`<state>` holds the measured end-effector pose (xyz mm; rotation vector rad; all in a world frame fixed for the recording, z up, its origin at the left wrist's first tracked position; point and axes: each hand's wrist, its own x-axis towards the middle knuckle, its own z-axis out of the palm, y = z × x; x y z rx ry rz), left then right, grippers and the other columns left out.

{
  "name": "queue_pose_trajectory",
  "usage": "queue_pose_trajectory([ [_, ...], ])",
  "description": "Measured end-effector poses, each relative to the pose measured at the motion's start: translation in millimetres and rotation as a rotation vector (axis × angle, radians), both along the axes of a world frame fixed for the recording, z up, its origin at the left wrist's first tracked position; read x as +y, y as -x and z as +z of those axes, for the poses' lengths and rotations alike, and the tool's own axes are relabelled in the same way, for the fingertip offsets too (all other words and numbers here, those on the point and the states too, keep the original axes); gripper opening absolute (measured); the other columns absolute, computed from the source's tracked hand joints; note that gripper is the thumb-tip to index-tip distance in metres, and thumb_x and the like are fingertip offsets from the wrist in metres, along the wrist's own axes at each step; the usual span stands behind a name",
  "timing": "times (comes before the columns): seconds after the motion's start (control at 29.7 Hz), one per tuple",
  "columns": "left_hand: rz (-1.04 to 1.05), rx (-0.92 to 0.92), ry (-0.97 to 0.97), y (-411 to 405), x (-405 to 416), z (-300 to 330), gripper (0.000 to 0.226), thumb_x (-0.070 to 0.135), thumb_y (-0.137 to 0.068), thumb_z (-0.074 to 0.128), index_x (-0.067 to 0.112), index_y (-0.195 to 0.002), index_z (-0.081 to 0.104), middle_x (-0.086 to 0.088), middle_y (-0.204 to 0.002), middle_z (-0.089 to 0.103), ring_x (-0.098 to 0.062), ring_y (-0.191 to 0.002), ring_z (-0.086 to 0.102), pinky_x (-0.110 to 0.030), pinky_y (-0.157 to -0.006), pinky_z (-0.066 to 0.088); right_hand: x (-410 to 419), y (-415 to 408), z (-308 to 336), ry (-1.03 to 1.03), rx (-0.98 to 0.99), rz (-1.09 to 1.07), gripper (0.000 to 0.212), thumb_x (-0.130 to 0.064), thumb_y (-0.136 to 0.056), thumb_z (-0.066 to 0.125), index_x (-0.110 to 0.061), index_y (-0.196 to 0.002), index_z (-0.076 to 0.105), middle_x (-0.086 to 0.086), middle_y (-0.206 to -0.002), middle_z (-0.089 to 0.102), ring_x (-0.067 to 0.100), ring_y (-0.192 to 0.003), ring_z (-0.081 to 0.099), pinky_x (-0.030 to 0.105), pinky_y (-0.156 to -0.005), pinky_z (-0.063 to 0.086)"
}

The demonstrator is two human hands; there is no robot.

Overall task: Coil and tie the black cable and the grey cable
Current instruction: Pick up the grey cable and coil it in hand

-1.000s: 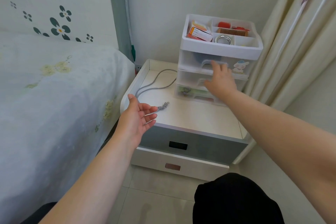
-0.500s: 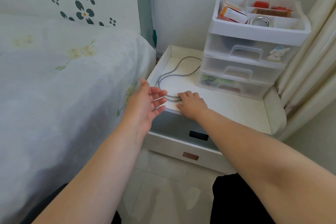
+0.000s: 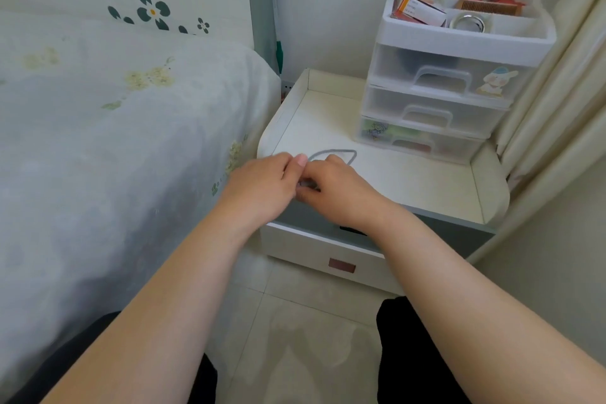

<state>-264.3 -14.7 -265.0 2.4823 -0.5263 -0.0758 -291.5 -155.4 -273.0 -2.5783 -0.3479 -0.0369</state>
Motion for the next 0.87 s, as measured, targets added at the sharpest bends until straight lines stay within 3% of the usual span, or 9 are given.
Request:
queue_pose_trajectory([
  [0.13,-0.132,0.160,-0.032,9.8,8.5,-2.1,0.035,0.047,-0.099,0.034,0.034,-0.082,0.061,0.010,-0.078,0.070,-0.004,-0.074,0.059,-0.025,-0.065,0.041,-11.7,14.6,-4.0,-0.168,0.043,-0.060,0.007,-0.032,-0.087,0.060,-0.030,-0.087,0.053,-0.004,-0.079,0.059,0.016,-0.087,0.044,0.033,-0.073,0.043],
  [0.24,-0.135,0.172,0.026,17.6,12.7,-2.9,0.032,0.038,-0.098,0.046,0.033,-0.070,0.061,0.010,-0.069,0.067,-0.001,-0.060,0.056,-0.021,-0.055,0.037,-18.3,18.0,-0.3,-0.290,0.167,-0.075,0.035,-0.032,-0.080,0.072,-0.024,-0.104,0.048,0.000,-0.081,0.061,0.013,-0.072,0.050,0.027,-0.066,0.041],
  [0.4,0.190,0.391,0.684,27.2,13.5,3.9,0.026,0.029,-0.098,0.050,0.014,-0.080,0.062,-0.002,-0.085,0.060,-0.015,-0.075,0.066,-0.035,-0.060,0.060,-21.3,24.7,-13.3,-0.069,0.484,0.003,0.109,-0.051,-0.068,0.077,-0.040,-0.146,0.002,-0.007,-0.118,0.065,0.009,-0.108,0.059,0.030,-0.095,0.043],
  [0.5,0.274,0.577,1.114,28.9,12.1,7.7,0.022,0.025,-0.096,0.053,0.008,-0.083,0.057,-0.005,-0.085,0.058,-0.014,-0.073,0.066,-0.034,-0.055,0.059,0.9,30.1,-22.1,-0.241,0.428,0.084,0.082,-0.049,-0.077,0.070,-0.025,-0.143,0.029,-0.008,-0.135,0.051,0.001,-0.120,0.045,0.023,-0.101,0.035],
  [0.57,0.323,0.625,1.304,26.6,13.1,6.9,0.016,0.022,-0.095,0.055,0.009,-0.086,0.056,-0.004,-0.084,0.057,-0.014,-0.072,0.064,-0.030,-0.055,0.058,16.4,31.8,-26.1,-0.370,0.289,0.068,0.034,-0.036,-0.091,0.059,-0.017,-0.119,0.055,-0.004,-0.117,0.063,0.008,-0.107,0.056,0.024,-0.095,0.041],
  [0.64,0.395,0.554,1.401,23.8,16.7,5.9,0.008,0.015,-0.093,0.060,0.012,-0.096,0.053,-0.004,-0.088,0.058,-0.015,-0.076,0.064,-0.028,-0.060,0.058,23.8,34.5,-27.3,-0.480,0.200,0.043,0.018,-0.027,-0.098,0.048,-0.015,-0.095,0.060,-0.002,-0.085,0.070,0.019,-0.088,0.063,0.035,-0.089,0.048],
  [0.71,0.492,0.414,1.331,18.4,21.3,3.2,0.037,0.012,-0.089,0.066,0.017,-0.119,0.046,-0.006,-0.110,0.056,-0.016,-0.092,0.063,-0.030,-0.074,0.058,21.0,35.8,-25.1,-0.532,0.156,0.037,0.023,-0.026,-0.100,0.042,-0.017,-0.088,0.060,-0.010,-0.063,0.056,0.014,-0.065,0.055,0.033,-0.073,0.049],
  [0.77,0.563,0.207,1.008,15.6,24.5,2.7,0.064,0.020,-0.086,0.069,0.024,-0.139,0.034,-0.002,-0.134,0.041,-0.013,-0.117,0.050,-0.030,-0.095,0.047,15.2,35.8,-20.6,-0.525,0.114,0.042,0.026,-0.028,-0.100,0.040,-0.023,-0.087,0.061,-0.012,-0.058,0.042,0.005,-0.056,0.042,0.026,-0.061,0.043],
  [0.87,0.362,-0.124,0.501,15.8,24.5,2.0,0.023,0.046,-0.089,0.055,0.040,-0.111,0.059,-0.004,-0.138,0.045,-0.016,-0.124,0.045,-0.034,-0.102,0.040,6.6,33.3,-13.4,-0.611,0.080,0.044,0.030,-0.030,-0.101,0.038,-0.026,-0.081,0.061,-0.011,-0.056,0.036,0.003,-0.051,0.035,0.019,-0.053,0.032],
])
